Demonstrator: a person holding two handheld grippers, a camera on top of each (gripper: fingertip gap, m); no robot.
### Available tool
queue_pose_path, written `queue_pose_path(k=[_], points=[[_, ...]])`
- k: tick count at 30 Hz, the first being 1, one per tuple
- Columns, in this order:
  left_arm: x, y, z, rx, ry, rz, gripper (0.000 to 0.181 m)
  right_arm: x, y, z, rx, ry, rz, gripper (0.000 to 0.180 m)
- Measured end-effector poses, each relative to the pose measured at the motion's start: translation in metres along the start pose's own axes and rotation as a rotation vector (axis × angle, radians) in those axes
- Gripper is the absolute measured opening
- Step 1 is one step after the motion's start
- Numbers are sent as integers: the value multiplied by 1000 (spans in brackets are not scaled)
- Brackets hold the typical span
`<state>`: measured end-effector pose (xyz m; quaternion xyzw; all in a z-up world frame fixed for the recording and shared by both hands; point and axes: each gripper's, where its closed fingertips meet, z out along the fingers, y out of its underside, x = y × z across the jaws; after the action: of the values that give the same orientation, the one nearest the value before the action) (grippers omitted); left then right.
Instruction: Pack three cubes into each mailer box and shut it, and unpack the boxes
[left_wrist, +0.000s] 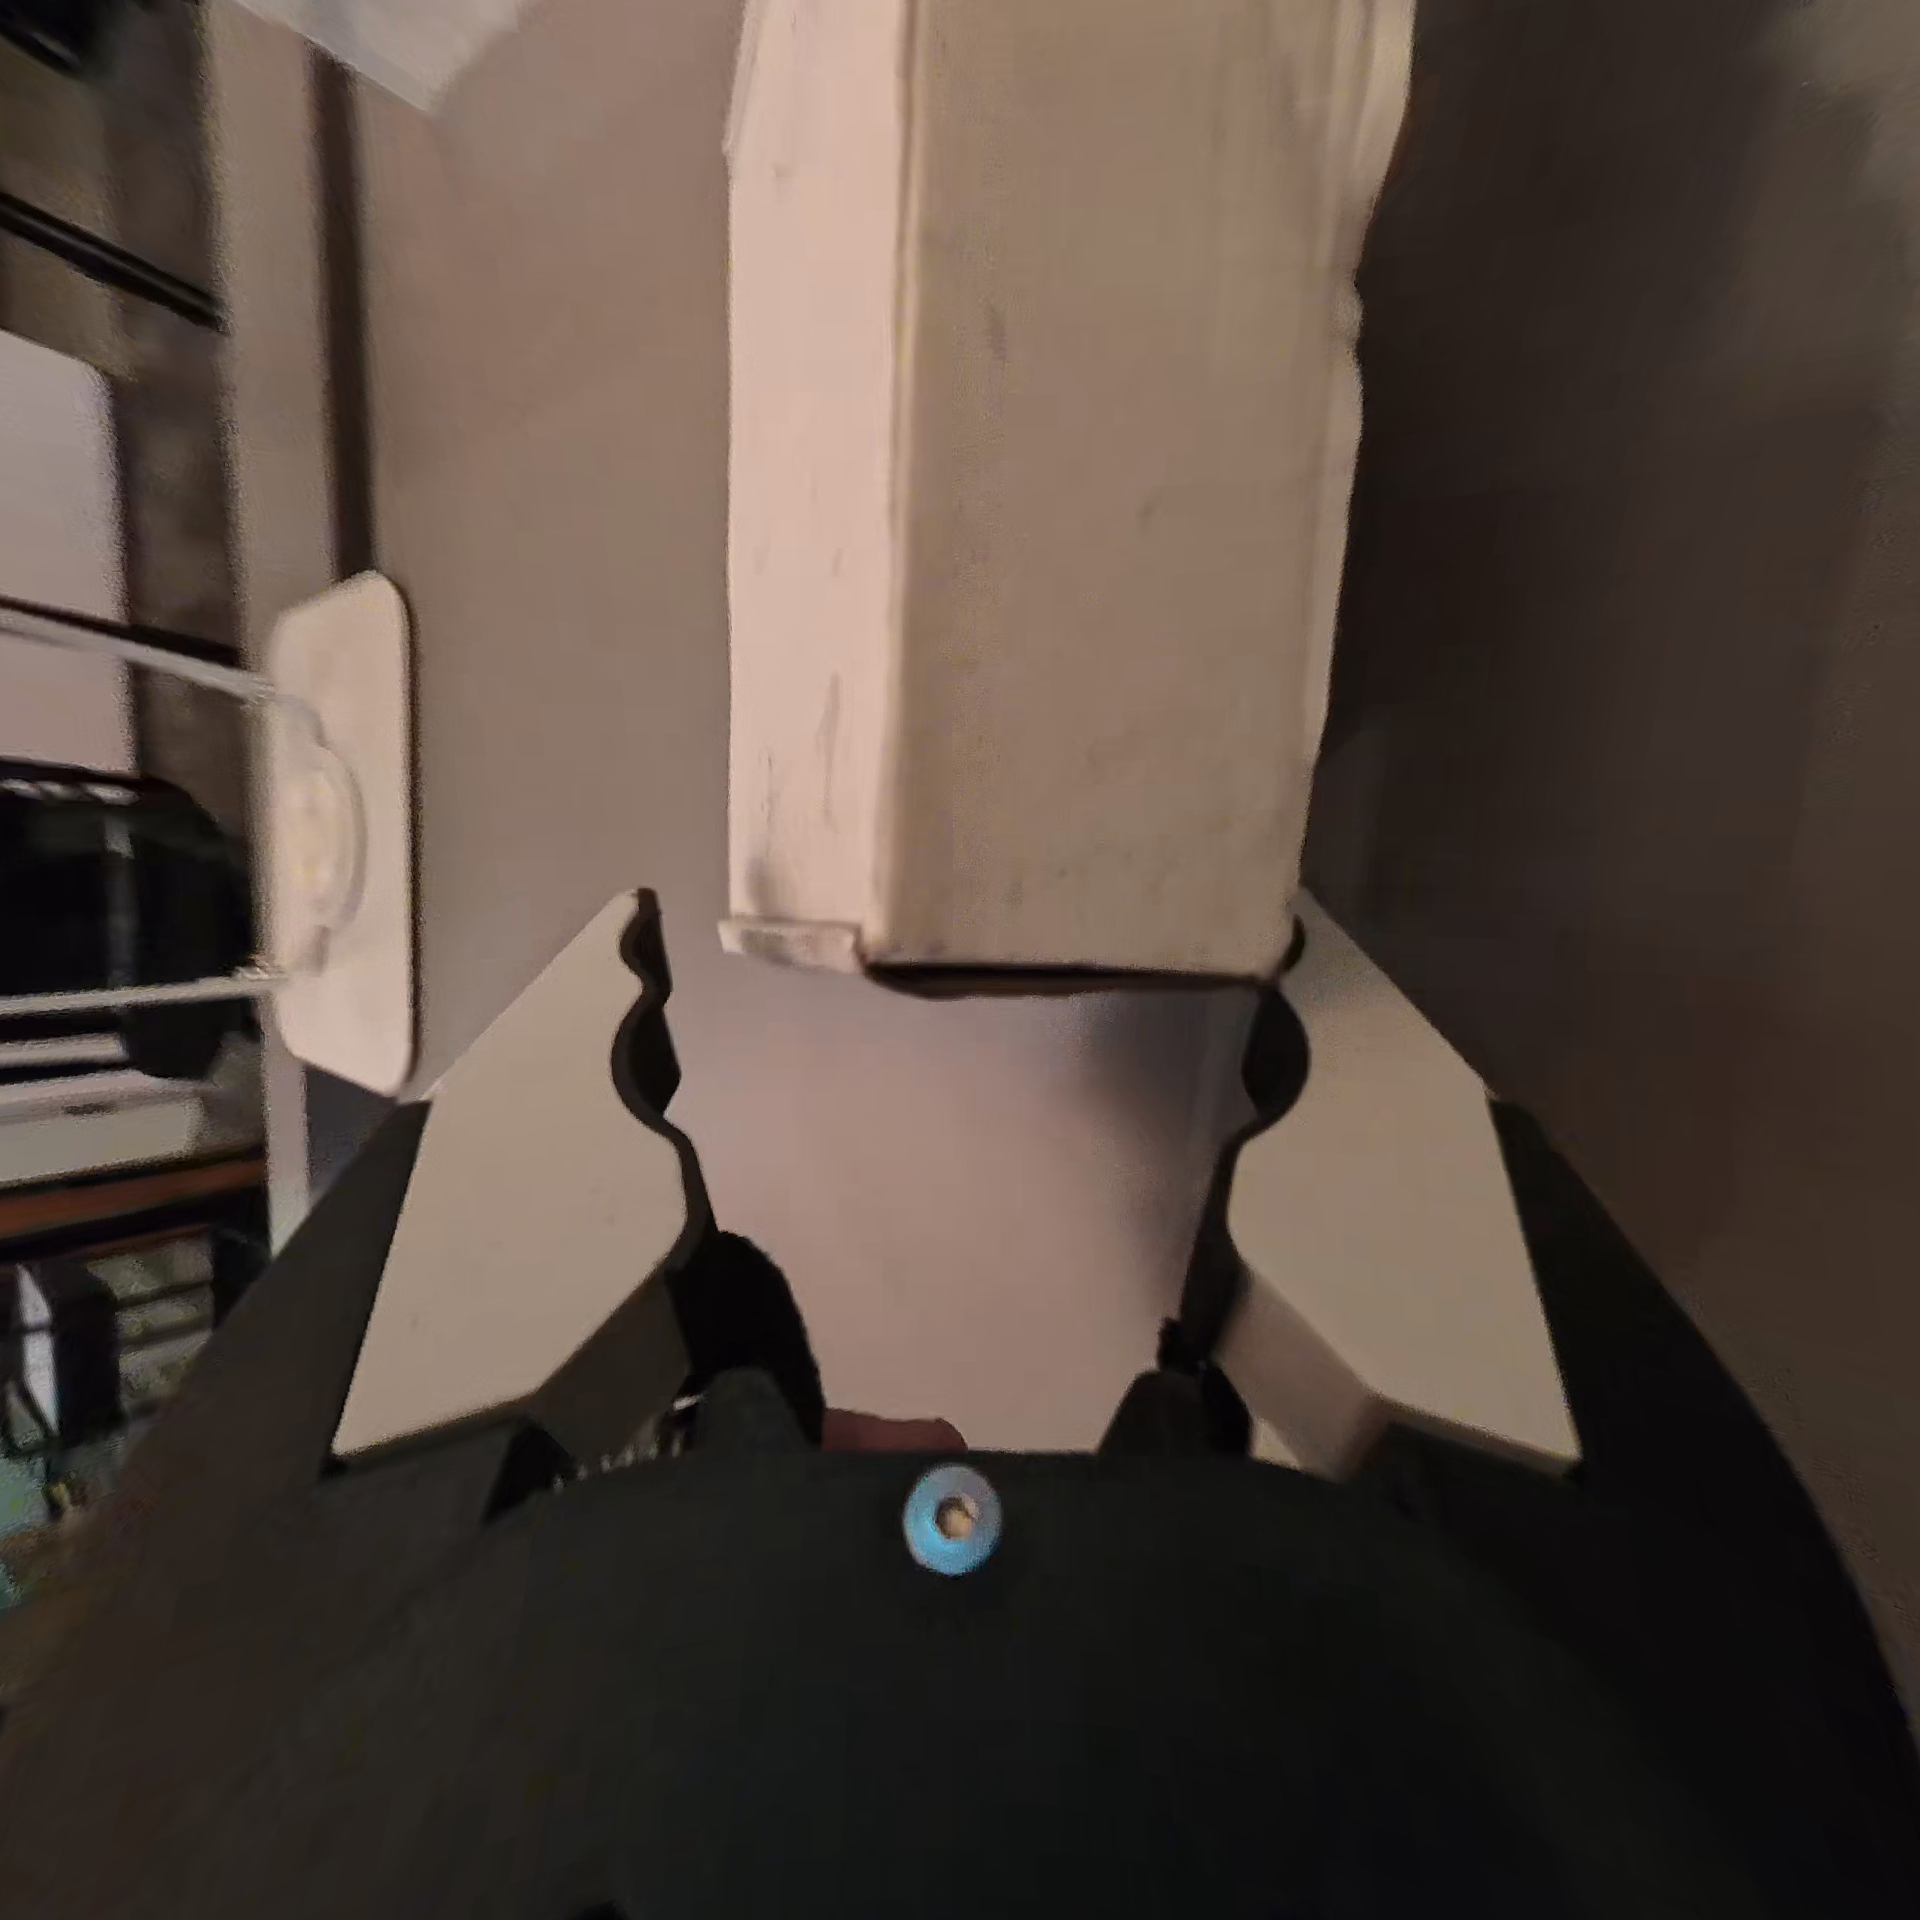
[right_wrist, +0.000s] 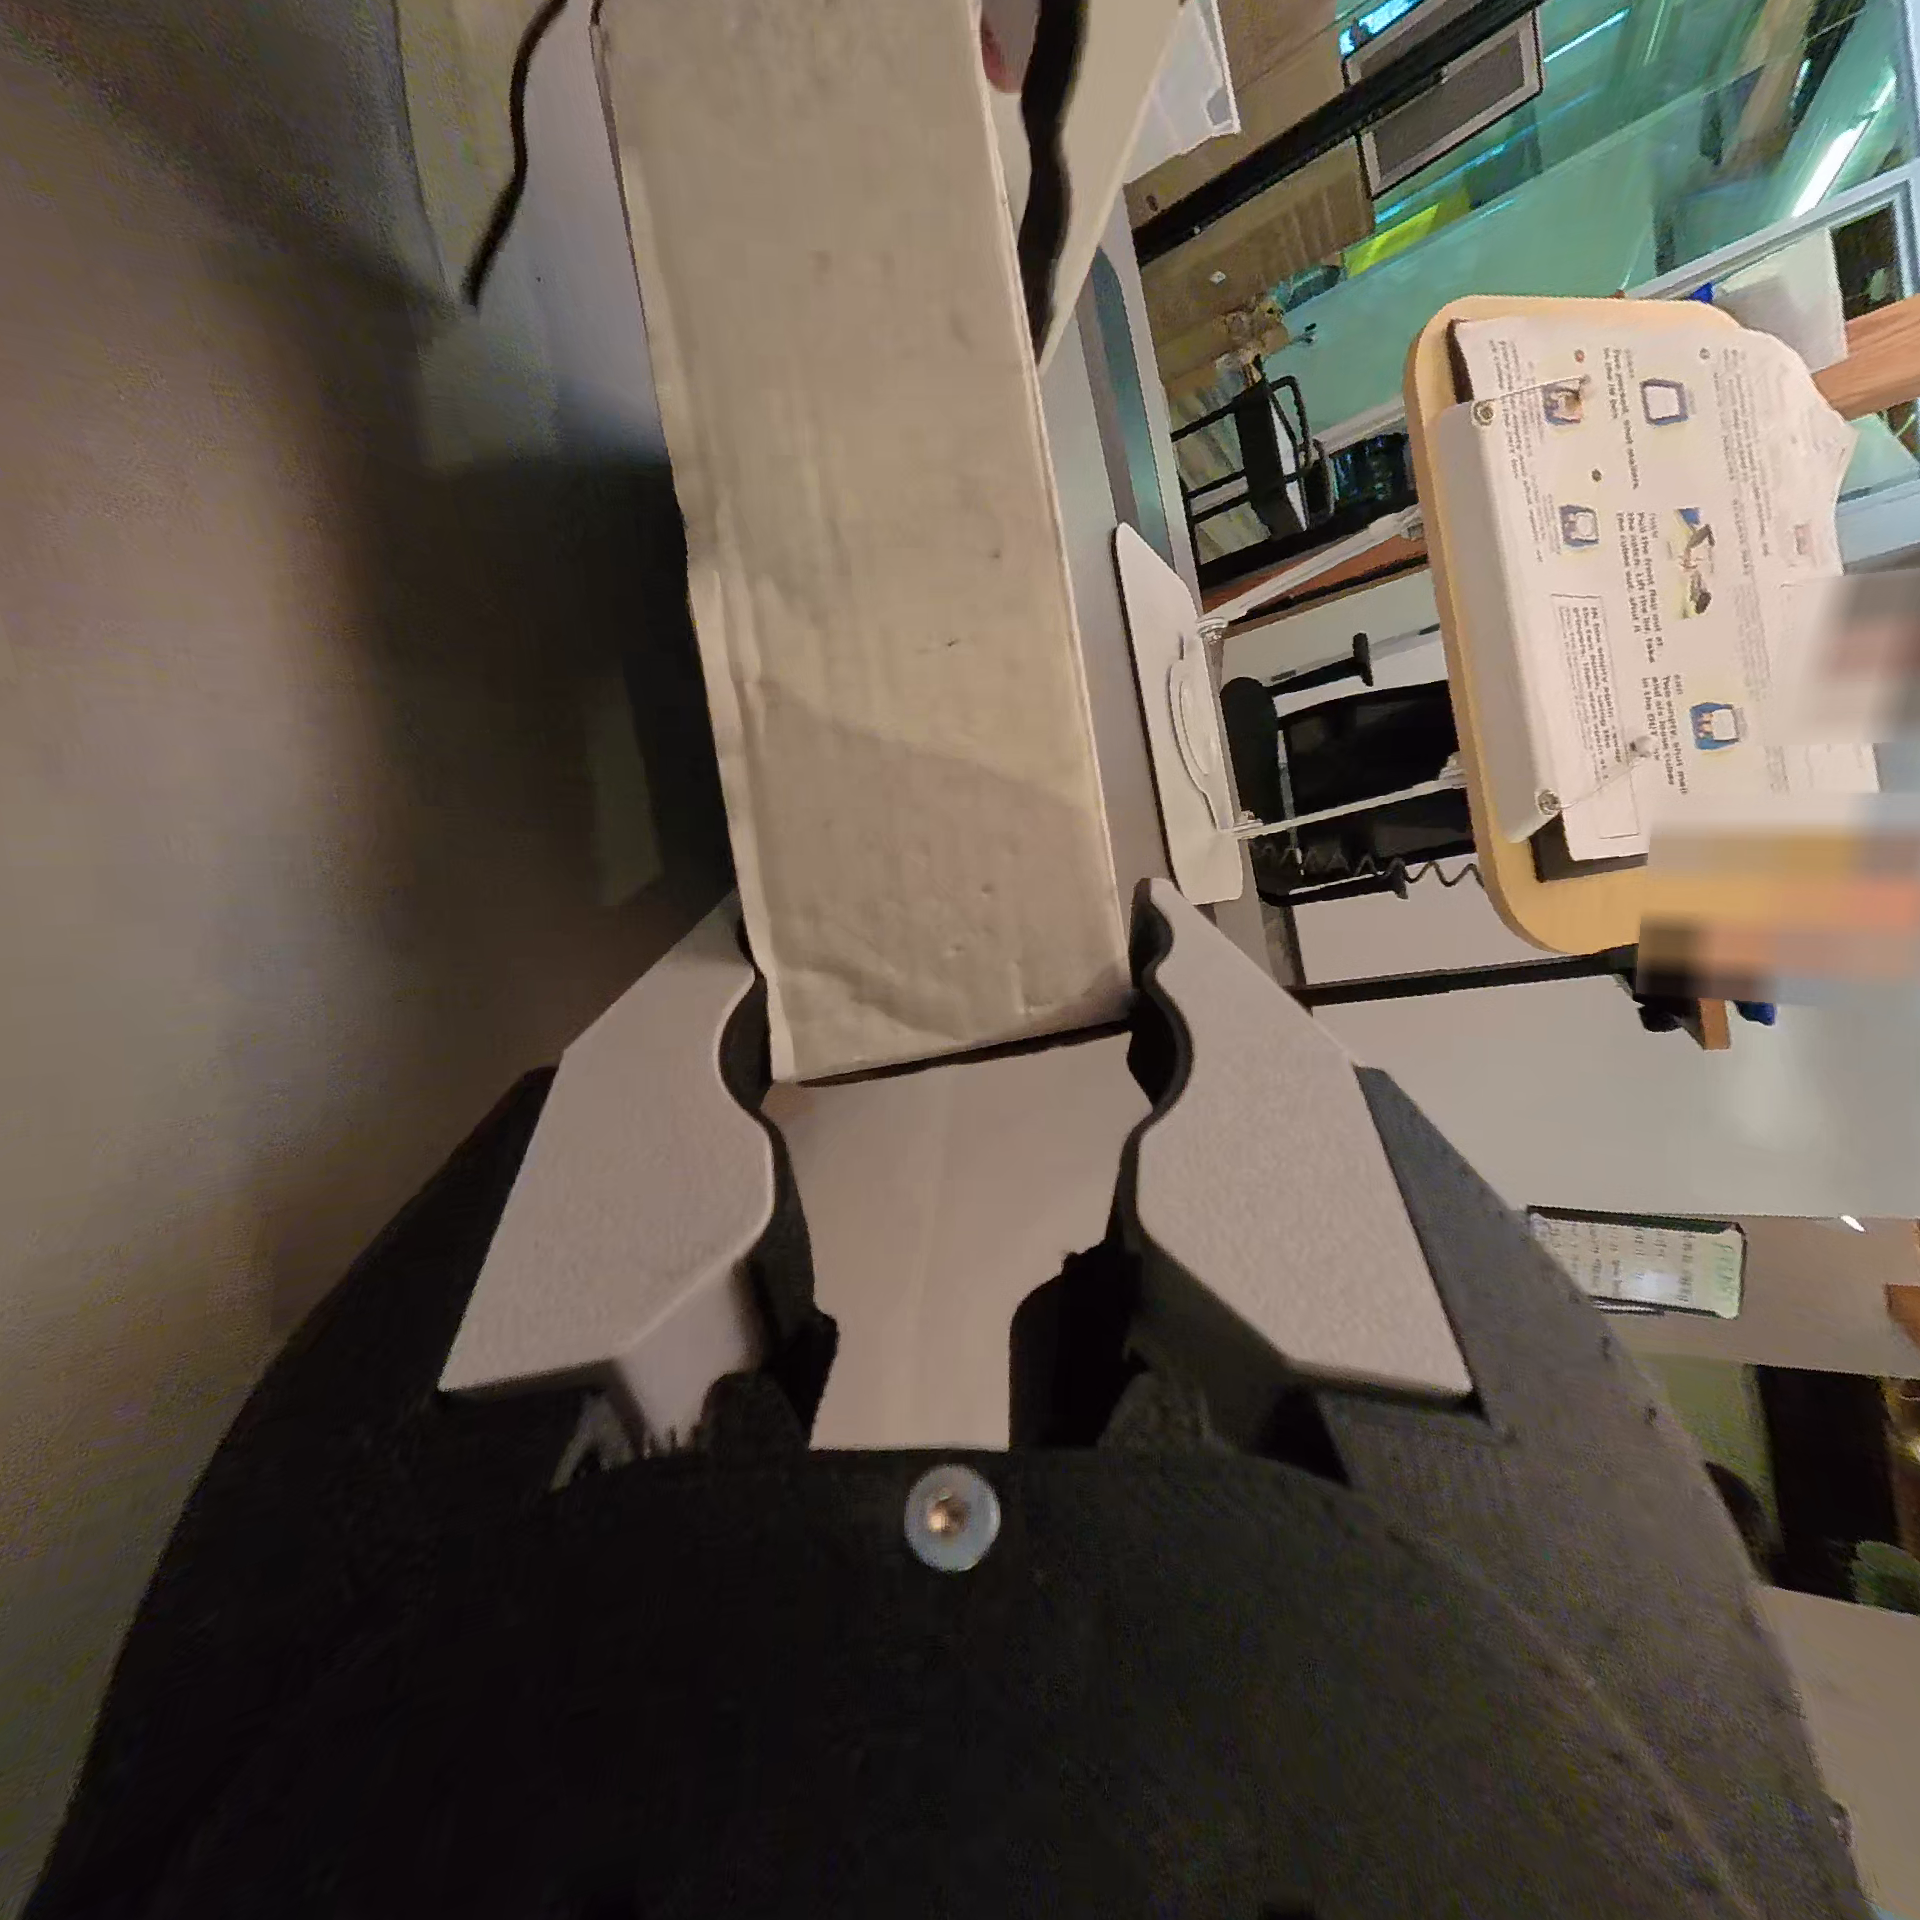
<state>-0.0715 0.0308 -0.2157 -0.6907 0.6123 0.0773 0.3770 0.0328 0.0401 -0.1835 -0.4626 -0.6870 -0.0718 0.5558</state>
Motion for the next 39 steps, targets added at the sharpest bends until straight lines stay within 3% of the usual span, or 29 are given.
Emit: queue_pose_path(k=[2,4,10,15,31,39], points=[[-8,-12,3,89,-96,21,100,1,0,0,5,-17,17,66],[-8,-16,7,118,-143,85,77,3,1,0,5,-29,40,66],[-9,-20,11,115,-149,87,72,1,0,-2,-64,-21,-82,78],[-8,-19,12,95,-141,122,71,2,-18,0,-59,6,-171,60],[-7,-23,11,119,-166,132,70,-3,-26,-12,90,-436,194,56],[-5,-24,11,135,-185,138,70,6,-39,-25,197,-697,538,63]])
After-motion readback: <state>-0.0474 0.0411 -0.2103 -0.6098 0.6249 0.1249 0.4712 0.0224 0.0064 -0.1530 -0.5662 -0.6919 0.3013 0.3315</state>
